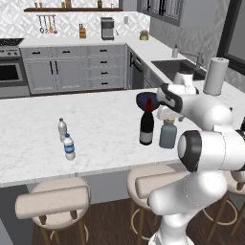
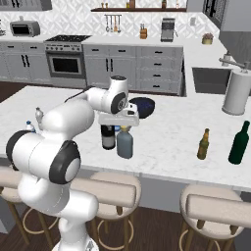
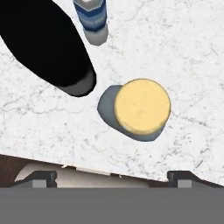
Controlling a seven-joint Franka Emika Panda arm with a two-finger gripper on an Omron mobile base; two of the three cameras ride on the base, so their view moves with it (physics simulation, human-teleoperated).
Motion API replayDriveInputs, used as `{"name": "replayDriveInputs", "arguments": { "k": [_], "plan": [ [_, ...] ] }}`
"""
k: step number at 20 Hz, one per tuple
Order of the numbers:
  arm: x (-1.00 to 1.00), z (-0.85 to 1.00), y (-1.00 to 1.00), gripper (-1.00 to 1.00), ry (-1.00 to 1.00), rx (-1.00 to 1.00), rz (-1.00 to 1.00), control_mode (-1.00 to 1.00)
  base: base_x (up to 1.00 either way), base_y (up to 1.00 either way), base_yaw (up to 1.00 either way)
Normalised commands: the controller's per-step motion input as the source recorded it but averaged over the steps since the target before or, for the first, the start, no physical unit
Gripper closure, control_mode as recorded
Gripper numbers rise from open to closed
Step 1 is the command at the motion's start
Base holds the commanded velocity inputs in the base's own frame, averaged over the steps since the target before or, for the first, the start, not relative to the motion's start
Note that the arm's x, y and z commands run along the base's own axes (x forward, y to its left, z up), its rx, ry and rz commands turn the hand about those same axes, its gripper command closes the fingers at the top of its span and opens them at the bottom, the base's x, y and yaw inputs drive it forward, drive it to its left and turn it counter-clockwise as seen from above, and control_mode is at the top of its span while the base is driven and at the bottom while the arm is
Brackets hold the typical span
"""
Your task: Move the plastic bottles in the middle to the plastics group, and the glass bottles in the middle to the glass group.
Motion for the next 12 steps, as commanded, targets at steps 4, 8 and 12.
{"name": "replayDriveInputs", "arguments": {
  "k": [4, 8, 12],
  "plan": [
    [0.19, -0.07, -0.01, -1.00, 0.00, 0.00, 0.02, -1.00, 0.00, 0.00, 0.00],
    [0.11, -0.10, -0.04, -1.00, 0.00, 0.00, 0.02, -1.00, 0.00, 0.00, 0.00],
    [0.12, -0.08, -0.10, -1.00, 0.00, 0.00, 0.03, -1.00, 0.00, 0.00, 0.00]
  ]
}}
